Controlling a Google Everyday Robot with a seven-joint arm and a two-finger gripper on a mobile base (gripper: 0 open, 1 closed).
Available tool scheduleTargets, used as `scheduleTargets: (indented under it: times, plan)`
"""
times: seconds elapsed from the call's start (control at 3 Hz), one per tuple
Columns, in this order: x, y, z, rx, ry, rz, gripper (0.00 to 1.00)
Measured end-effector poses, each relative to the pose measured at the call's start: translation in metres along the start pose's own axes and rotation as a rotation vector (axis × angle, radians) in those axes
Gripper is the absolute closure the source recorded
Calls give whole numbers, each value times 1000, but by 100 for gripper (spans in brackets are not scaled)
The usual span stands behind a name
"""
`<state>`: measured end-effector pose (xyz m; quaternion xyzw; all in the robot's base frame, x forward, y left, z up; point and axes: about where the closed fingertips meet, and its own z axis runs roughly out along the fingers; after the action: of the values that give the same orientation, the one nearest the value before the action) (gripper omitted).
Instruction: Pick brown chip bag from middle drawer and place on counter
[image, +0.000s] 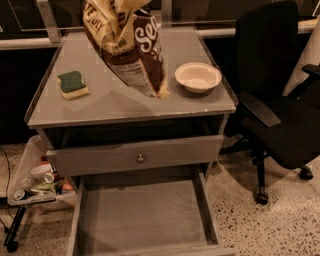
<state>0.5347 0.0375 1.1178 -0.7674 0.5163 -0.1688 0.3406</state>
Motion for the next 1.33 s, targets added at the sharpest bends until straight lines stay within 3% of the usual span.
scheduleTargets:
  times: [0.67,1.33]
  plan:
    - [22,-24,64,-25,-41,66,100]
    - [44,-40,124,-60,-46,88,100]
